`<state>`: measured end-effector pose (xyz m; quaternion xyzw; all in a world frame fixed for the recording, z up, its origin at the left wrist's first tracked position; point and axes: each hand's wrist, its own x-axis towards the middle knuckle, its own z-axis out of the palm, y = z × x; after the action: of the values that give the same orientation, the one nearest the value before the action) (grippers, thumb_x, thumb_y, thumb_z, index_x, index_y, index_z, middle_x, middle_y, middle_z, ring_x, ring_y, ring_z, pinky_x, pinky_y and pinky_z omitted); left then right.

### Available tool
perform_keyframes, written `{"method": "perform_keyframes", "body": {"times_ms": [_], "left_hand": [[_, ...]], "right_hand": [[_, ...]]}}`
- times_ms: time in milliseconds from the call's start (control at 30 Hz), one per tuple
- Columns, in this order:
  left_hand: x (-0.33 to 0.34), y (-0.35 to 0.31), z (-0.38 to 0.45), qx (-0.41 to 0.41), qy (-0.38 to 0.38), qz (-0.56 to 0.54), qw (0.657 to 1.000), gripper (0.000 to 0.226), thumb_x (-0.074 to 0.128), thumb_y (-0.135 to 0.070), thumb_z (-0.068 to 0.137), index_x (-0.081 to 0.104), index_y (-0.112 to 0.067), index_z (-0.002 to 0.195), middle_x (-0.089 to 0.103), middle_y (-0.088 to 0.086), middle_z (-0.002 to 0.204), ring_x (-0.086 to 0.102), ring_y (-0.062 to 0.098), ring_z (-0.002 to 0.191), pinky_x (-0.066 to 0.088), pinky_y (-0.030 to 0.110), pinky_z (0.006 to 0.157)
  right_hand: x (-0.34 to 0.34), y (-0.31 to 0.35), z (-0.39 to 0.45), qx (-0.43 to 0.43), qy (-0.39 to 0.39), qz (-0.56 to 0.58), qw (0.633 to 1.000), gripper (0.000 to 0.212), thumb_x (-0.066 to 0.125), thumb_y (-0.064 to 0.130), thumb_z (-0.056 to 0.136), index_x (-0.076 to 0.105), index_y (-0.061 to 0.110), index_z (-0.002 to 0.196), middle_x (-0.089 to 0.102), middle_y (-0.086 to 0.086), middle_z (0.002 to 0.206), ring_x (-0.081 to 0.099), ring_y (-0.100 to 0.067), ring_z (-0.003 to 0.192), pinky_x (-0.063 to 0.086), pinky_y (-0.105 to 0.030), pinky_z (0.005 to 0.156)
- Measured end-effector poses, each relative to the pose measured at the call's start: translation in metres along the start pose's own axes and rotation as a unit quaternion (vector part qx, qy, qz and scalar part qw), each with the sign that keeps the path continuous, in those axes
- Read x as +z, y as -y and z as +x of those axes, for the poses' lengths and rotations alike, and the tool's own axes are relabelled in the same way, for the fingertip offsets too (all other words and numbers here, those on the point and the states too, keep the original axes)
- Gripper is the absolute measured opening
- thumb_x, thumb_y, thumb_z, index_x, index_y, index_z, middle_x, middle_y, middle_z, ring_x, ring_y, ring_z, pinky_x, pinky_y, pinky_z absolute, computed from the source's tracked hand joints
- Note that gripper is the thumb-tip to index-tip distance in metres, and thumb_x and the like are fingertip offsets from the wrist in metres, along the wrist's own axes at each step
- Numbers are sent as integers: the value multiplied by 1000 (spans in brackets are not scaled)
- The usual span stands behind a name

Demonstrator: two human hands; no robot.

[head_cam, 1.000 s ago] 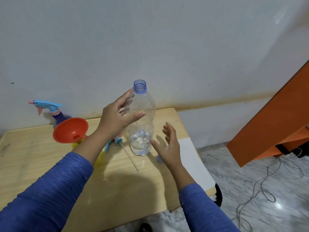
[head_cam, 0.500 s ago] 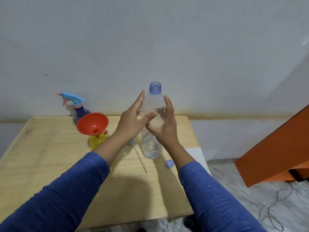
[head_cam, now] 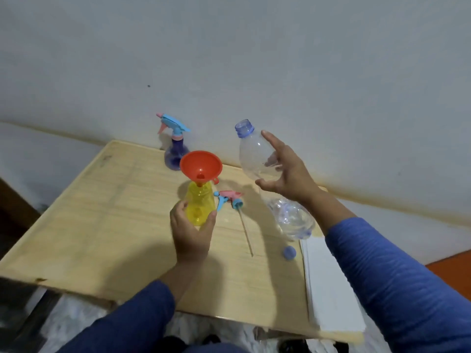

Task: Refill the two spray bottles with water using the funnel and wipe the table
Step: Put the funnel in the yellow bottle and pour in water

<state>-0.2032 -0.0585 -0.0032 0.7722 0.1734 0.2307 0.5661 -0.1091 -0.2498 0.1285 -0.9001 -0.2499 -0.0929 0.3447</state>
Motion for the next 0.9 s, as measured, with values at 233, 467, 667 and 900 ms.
{"method": "perform_keyframes", "body": {"times_ms": [233,467,667,900], "left_hand": [[5,1,36,-33,34,-4,999,69,77,-29,73,42,-22,133,46,-15,121,40,1,109,32,20,89],[4,8,43,-65,51,-14,997,58,75,-34,75,46,-31,126,51,-18,109,47,6,101,41,28,89],[2,8,43,-66,48,-16,997,58,76,-33,75,48,-27,125,52,-16,108,47,7,101,40,26,88],[1,7,42,-80,50,-22,995,58,76,-35,75,48,-27,125,53,-16,106,48,7,99,39,24,85]], "right_hand": [[-13,1,14,-31,164,-105,980,102,80,16,66,16,55,134,47,-7,97,47,1,82,34,-9,75],[-22,12,25,-14,234,-167,958,105,80,12,69,15,60,135,41,0,97,51,-16,92,43,-27,85],[-25,16,35,-9,259,-201,945,103,77,10,70,16,59,137,39,-2,97,53,-24,96,48,-36,85],[-31,27,46,-22,278,-248,928,102,74,5,71,16,56,138,36,1,95,48,-25,86,40,-29,73]]}}
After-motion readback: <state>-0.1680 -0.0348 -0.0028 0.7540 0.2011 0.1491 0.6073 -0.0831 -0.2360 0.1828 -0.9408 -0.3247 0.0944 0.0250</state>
